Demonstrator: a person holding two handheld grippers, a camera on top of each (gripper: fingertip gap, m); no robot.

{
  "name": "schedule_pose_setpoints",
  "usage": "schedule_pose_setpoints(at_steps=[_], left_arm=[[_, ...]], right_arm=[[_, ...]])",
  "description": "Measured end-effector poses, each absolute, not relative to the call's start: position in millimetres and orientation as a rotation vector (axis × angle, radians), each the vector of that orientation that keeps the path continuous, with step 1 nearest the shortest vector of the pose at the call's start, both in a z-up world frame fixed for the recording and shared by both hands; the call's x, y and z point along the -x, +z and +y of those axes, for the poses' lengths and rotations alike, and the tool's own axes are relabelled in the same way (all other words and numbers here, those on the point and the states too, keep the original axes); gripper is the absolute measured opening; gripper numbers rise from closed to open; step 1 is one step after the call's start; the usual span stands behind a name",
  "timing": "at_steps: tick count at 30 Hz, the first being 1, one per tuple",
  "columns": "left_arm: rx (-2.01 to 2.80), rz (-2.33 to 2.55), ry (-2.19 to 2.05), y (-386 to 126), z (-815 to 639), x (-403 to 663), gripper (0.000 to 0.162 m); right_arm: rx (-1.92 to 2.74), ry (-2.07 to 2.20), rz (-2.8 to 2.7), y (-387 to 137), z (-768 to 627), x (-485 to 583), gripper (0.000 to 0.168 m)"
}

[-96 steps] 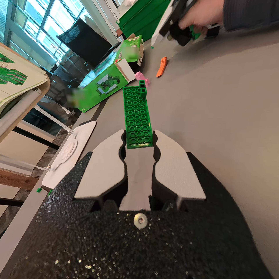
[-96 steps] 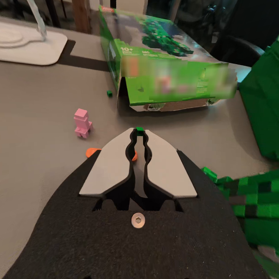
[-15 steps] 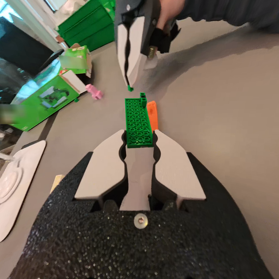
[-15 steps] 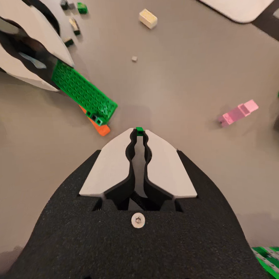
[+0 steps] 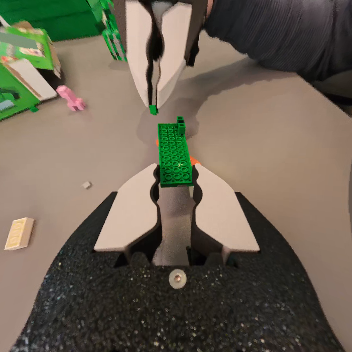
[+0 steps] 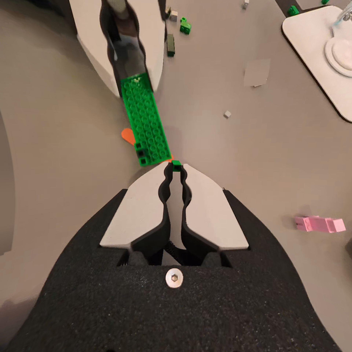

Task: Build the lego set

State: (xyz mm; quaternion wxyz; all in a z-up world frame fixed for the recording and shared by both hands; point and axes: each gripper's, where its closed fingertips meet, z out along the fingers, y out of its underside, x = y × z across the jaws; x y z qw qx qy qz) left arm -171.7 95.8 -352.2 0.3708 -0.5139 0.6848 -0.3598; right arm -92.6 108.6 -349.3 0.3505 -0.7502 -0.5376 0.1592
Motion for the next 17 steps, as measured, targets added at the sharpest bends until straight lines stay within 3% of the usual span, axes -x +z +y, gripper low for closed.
schedule_pose_setpoints(at_steps=[1,6,17], left_arm=[[1.302,1.721,-0.954,-345,97,176,0.032],[1.324,1.626,-1.068,-327,98,182,0.032],[1.127,2.111,-1.087,-369,109,193,0.031]], right_arm=[[1.937,0.427,-1.396,-350,108,94,0.007],[1.894,0.479,-1.363,-343,108,93,0.007],[2.017,0.540,-1.531,-352,98,115,0.007]])
